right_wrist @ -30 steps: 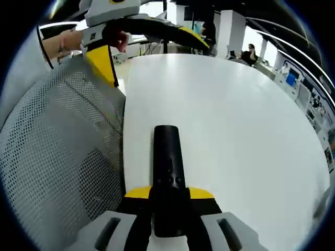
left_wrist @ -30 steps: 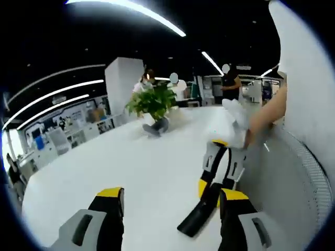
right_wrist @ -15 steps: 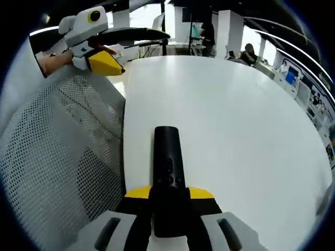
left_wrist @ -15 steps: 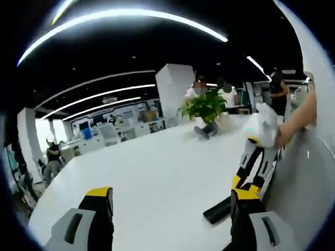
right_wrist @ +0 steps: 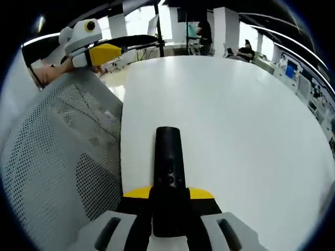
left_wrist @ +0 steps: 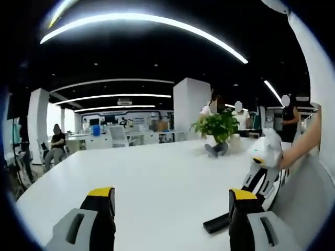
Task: Press the specified remote control buttons in sequence, fully releasing each button before pressing the next.
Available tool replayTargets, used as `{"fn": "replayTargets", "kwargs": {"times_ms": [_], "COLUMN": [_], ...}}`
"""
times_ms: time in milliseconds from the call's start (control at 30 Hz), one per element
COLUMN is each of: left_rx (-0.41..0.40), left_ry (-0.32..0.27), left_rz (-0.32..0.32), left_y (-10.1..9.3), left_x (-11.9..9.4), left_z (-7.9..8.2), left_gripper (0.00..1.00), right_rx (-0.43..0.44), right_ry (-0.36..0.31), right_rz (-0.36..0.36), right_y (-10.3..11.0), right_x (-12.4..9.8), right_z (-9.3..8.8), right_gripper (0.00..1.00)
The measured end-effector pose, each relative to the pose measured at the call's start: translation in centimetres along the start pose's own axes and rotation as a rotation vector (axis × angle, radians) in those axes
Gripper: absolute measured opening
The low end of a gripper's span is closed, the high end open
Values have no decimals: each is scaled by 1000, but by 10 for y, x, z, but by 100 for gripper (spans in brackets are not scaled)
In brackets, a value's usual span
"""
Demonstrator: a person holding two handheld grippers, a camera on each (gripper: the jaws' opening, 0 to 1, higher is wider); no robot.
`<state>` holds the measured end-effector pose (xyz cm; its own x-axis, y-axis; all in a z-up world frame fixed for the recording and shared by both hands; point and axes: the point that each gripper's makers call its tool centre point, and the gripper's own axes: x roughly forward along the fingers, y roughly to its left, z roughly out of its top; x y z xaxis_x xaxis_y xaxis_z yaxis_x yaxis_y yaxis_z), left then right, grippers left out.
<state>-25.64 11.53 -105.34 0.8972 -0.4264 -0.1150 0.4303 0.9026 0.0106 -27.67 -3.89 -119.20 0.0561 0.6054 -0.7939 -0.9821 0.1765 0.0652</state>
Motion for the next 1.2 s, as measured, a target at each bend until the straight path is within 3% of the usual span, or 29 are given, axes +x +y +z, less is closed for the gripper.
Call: {"fn": "replayTargets", "kwargs": {"times_ms": [167, 467, 567, 1200], "left_rx": [1, -1, 1, -1], "left_ry": [32, 28, 71, 78], "left_rz": [0, 6, 20, 16], "left_y": [0, 1, 6, 6], "left_x": [0, 0, -1, -1], "left_z": [-6, -5, -13, -14], "left_gripper": [89, 91, 87, 87], "right_rx": [-30, -64, -59, -45], "right_ry": [8, 16, 22, 9], "right_rz": [6, 1, 0, -21], "right_y": [-8, -30, -40, -91], "right_x": [2, 4, 5, 9], "right_z": [2, 6, 7, 18], "right_gripper": [21, 21, 21, 21]}}
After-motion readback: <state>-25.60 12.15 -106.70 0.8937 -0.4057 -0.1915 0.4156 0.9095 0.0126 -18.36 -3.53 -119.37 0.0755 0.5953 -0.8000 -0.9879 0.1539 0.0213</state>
